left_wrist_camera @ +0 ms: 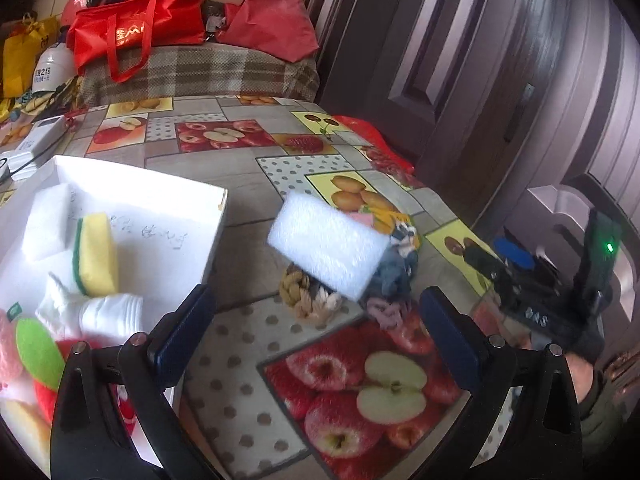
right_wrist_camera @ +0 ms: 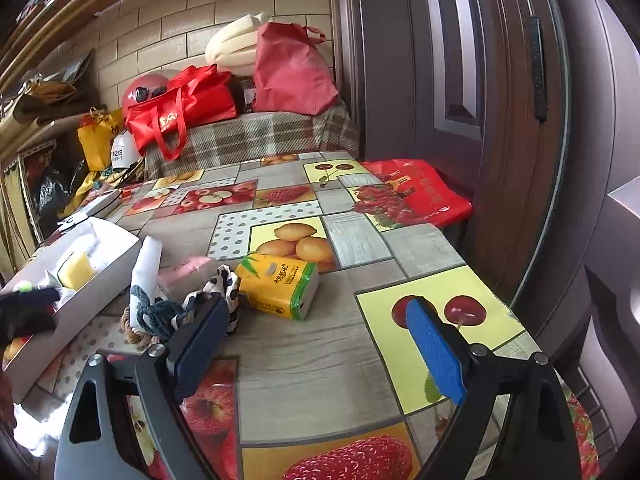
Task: Organize soft objects
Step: 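Grasp the white foam block with the left gripper while the right reaches for the dark hair ties, then grasp the dark hair ties with the right gripper while the left lifts the foam block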
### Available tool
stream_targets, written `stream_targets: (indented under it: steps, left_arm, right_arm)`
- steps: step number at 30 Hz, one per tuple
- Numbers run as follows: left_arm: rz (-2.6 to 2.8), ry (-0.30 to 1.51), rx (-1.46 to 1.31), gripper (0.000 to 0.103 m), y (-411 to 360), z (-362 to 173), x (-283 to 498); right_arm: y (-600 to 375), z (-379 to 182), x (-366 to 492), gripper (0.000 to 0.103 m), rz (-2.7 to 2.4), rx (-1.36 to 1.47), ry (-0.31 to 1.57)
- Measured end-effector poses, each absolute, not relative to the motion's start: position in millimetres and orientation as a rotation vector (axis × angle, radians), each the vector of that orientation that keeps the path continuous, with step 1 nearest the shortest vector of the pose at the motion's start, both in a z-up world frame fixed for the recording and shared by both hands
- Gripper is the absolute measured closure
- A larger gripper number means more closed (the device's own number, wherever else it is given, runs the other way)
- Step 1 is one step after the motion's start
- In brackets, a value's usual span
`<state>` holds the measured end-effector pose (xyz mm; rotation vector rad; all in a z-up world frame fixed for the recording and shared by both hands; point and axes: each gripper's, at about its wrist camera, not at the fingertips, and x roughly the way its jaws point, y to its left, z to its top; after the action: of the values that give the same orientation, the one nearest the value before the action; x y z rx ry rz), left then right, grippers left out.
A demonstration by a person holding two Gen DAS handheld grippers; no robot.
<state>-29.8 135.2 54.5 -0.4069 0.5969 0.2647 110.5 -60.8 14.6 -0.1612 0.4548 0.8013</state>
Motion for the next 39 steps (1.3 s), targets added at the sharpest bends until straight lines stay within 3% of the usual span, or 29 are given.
stream_targets:
  steps: [9,14,16,17,19,20,23,26,39]
  left_arm:
    - [0.305,0.716,-0.648,0.001,178,45,42]
    - [0.334,0.773,-0.607,0.001,167,30,62]
    - [0.312,0.775,-0.613,0.013,165,26,63]
    - [0.291,0.774,-0.616,0.030,164,23,63]
    - [0.244,0.760,-0.576,0.048,157,23,60]
    - [0.233,0.747,-0.543,0.062,152,25,57]
    - [0.188,0.718,-0.480,0.074,139,32,46]
    - [0.149,0.707,-0.453,0.079,128,32,28]
    - [0.203,0.684,-0.356,0.078,115,30,-54]
  right_arm:
    - [-69,10,130,0.012,0.819,-0.066,0.551]
    - [-75,6,140,0.012,0.831,-0.003,0.600]
    - [-75,6,141,0.012,0.837,0.004,0.606]
    - [-75,6,140,0.012,0.839,0.002,0.607]
    - [-73,7,139,0.012,0.842,-0.002,0.605]
    - [-73,7,138,0.012,0.844,-0.005,0.604]
    - [-73,7,138,0.012,0.852,-0.005,0.604]
    - [-72,7,138,0.012,0.854,-0.005,0.603]
    - [-65,13,125,0.012,0.896,-0.059,0.539]
